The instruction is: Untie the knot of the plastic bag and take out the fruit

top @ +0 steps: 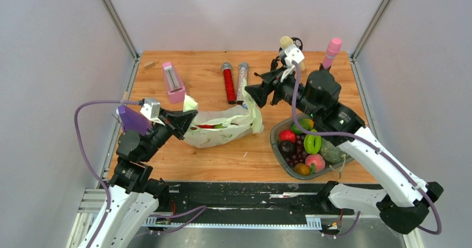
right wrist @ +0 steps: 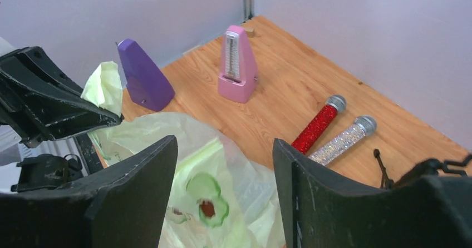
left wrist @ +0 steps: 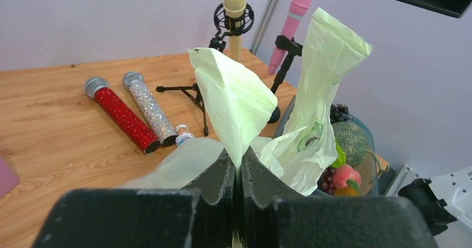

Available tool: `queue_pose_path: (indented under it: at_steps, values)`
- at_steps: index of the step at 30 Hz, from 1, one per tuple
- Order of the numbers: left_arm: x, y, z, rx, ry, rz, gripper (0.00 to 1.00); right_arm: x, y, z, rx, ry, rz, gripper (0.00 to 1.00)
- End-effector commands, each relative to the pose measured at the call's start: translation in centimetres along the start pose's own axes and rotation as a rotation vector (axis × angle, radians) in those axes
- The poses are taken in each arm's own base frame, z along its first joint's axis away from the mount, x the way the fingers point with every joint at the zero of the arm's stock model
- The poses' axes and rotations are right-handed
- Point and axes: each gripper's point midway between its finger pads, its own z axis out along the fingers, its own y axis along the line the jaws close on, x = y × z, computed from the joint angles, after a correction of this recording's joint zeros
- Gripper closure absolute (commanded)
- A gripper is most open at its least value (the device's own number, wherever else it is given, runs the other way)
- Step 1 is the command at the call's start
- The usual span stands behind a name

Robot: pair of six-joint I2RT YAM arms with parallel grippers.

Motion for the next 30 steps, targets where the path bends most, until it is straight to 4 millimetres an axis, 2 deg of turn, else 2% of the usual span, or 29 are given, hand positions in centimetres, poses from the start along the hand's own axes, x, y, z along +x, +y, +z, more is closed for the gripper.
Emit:
queue_pose_path:
  at_steps: [1, 5, 7, 13, 15, 21, 23, 27, 30]
  values:
    - [-0.6, -0.9, -0.4, 0.041, -0.03, 0.012, 0.89, 4.4, 1.7, 2.0, -0.164, 0.255, -0.077, 0.39]
    - [-0.4, -0.9, -0.9, 0.036, -0.028, 0.004, 0.85, 5.5, 3.5, 4.1, -0.309, 0.299, -0.098, 0.51]
    - [-0.3, -0.9, -1.1, 0.034, -0.028, -0.001, 0.83, 6.4, 4.0, 5.2, -0.354, 0.318, -0.124, 0.53]
    - [0.3, -1.2, -1.9, 0.043, -0.012, -0.009, 0.74, 10.8, 4.2, 7.8, -0.428, 0.394, -0.219, 0.4]
    - [0.6, -1.3, -2.1, 0.046, -0.004, -0.012, 0.65, 12.1, 4.3, 8.1, -0.45, 0.42, -0.23, 0.38]
    - [1.0, -0.8, -2.8, 0.008, 0.002, -0.023, 0.4, 14.6, 6.6, 6.2, -0.547, 0.454, -0.249, 0.32]
    - [0.9, -0.6, -3.0, -0.011, -0.001, -0.031, 0.36, 15.1, 7.3, 5.4, -0.558, 0.458, -0.257, 0.31]
    - [-0.7, -0.1, -3.1, -0.069, -0.034, -0.031, 0.26, 16.9, 8.0, 4.0, -0.519, 0.478, -0.277, 0.33]
    - [-2.5, 0.9, -2.8, -0.144, -0.057, -0.02, 0.21, 17.7, 8.1, 3.3, -0.469, 0.457, -0.276, 0.39]
